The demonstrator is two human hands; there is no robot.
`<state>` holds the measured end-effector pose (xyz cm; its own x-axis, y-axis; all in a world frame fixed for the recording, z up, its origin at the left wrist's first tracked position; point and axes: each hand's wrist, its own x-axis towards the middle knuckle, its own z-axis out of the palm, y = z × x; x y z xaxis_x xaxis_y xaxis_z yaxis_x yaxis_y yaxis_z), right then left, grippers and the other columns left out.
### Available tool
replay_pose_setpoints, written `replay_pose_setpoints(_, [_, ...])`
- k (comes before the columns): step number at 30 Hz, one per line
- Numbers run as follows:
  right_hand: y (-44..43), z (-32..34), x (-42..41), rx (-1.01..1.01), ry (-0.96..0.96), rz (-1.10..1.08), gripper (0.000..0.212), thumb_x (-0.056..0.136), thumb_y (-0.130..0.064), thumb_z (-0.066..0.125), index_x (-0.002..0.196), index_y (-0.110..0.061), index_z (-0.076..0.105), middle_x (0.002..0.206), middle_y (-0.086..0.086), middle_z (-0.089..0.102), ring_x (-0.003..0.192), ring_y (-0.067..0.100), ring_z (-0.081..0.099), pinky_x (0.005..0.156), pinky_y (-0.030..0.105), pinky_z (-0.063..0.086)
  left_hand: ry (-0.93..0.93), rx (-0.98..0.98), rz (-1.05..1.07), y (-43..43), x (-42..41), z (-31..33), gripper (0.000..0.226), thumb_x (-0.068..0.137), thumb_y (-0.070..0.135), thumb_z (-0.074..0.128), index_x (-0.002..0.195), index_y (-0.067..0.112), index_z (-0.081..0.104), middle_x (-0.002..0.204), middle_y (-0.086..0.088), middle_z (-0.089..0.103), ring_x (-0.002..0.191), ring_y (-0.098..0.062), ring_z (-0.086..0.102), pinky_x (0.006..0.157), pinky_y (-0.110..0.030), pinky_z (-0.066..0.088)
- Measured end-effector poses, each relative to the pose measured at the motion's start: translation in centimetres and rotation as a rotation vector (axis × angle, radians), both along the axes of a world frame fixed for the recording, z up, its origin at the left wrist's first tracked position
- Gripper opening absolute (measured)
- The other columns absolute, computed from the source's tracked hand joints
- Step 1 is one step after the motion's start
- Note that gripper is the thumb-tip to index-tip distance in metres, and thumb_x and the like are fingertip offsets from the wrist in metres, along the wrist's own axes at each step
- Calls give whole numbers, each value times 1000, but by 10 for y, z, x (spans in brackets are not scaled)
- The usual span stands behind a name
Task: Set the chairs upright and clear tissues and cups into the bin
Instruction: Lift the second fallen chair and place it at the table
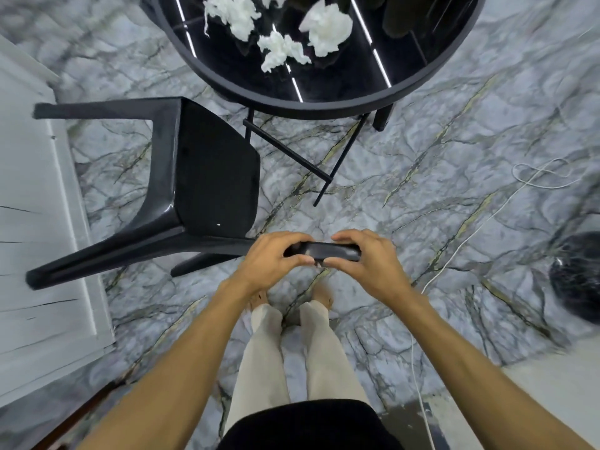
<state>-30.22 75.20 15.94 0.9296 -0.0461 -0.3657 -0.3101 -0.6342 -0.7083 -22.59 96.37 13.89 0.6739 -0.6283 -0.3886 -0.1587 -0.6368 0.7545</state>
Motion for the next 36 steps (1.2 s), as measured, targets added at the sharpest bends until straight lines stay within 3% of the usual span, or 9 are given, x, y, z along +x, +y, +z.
replay_pose_setpoints(7, [45,51,-10,222,-56,-83,31,89,-33,69,119,-28,66,97,-19,68,88,-6,62,75,8,43,54,-8,40,62,14,51,33,84,34,73,117,29,68,109,14,69,103,-2,62,94,-27,47])
replay_pose_setpoints(10, [69,64,-11,312,-102,-96,29,92,-35,65,121,-33,65,106,-17,70,97,7,66,84,23,52,53,-9,33,90,21,69,32,85,31,73,117,27,68,111,15,69,105,0,62,94,-22,46])
replay_pose_setpoints(12, [83,72,-12,347,-110,-76,30,93,-42,60,122,-37,63,107,-17,70,99,9,66,85,26,52,43,-27,25,108,23,81,30,86,30,72,116,26,69,110,17,69,104,1,62,91,-19,45])
replay_pose_setpoints(18, [112,90,-26,317,-129,-72,26,93,-37,58,118,-45,58,111,-38,63,105,-6,62,85,10,44,54,-26,31,160,32,106,29,86,27,72,116,27,69,110,21,68,103,5,60,85,-10,41])
replay_pose_setpoints(23, [140,93,-38,306,-148,-124,29,93,-32,58,121,-41,59,116,-32,64,107,-4,62,86,11,45,50,-60,36,188,34,113,27,87,22,72,109,37,67,106,28,67,102,4,61,84,-8,41])
replay_pose_setpoints(29, [170,103,-33,261,-222,-211,29,91,-34,58,119,-32,63,102,-34,67,85,-3,65,70,9,44,31,-69,-42,203,43,126,29,89,39,67,115,51,60,115,18,65,109,-3,59,93,-24,47])
replay_pose_setpoints(32, [172,110,-25,244,-222,-193,33,90,-36,59,117,-21,69,93,-28,69,80,-4,64,68,7,41,74,-66,-96,195,47,146,34,88,48,66,121,48,62,112,17,65,106,-5,60,90,-25,48])
replay_pose_setpoints(36, [174,128,-14,184,-234,-144,39,89,-42,61,118,-18,70,84,-24,67,72,-5,61,63,7,39,108,-146,-73,177,40,174,38,85,40,71,123,42,64,116,22,66,111,0,60,93,-20,47])
